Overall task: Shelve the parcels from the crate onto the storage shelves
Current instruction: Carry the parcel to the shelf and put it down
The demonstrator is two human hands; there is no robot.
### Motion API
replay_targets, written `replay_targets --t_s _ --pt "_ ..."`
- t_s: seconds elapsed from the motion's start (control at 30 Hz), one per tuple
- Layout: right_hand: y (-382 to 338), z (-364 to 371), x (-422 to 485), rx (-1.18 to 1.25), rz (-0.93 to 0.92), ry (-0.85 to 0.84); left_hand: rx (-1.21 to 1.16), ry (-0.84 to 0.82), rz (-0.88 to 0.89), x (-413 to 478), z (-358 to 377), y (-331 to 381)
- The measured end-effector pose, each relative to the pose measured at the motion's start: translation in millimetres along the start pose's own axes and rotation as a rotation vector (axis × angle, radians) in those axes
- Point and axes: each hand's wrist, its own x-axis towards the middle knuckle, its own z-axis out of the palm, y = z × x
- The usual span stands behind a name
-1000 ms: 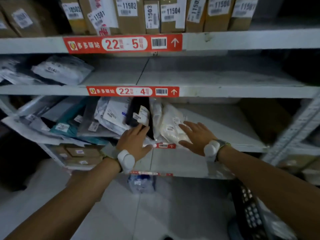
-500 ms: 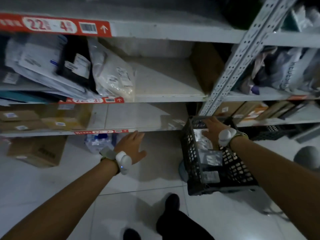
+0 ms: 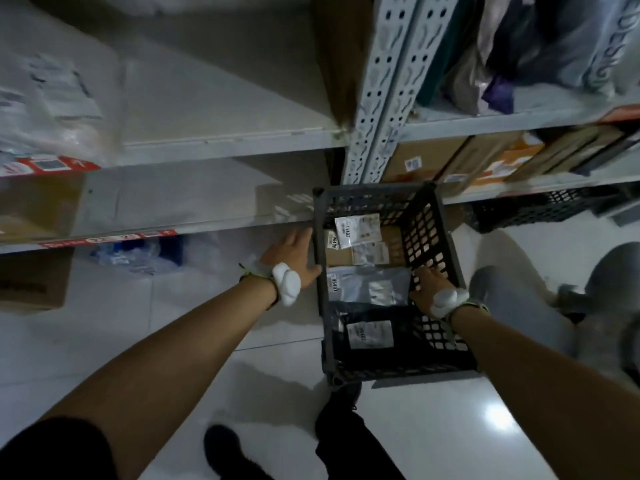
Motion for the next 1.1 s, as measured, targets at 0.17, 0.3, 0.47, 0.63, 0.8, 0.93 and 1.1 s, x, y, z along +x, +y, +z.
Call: replay_targets --t_s 0.17,0.3,0.47,0.63,0.8,0.93,1.1 --pt "27.9 34.0 65.4 0.026 0.02 -0.047 0.015 0.103 -0.074 73.7 52.4 29.2" --pt "42.0 66.5 115.1 0.035 0.061 -0.017 0.013 0.189 -0.118 115.8 92.8 31.3" --pt "46.1 92.3 170.1 0.05 0.077 -0.029 -0.04 0.285 -0.054 122.0 137.6 13.1" --pt "43.1 106.2 212.1 -0.2 -0.159 0.087 -0.065 0.471 -0.09 131.1 154.5 17.8" --pt "22.0 129.5 206.3 -0.212 -0.302 0.086 -0.064 0.483 -0.094 131.0 157.0 16.2" --pt "31.0 166.2 166.8 -0.225 -0.321 -0.101 -0.032 0.434 -0.14 132.2 151.3 18.5" --pt "46.8 194.9 132.7 -0.353 -0.313 -0.139 -0.007 0.414 -0.195 129.9 149.0 23.1"
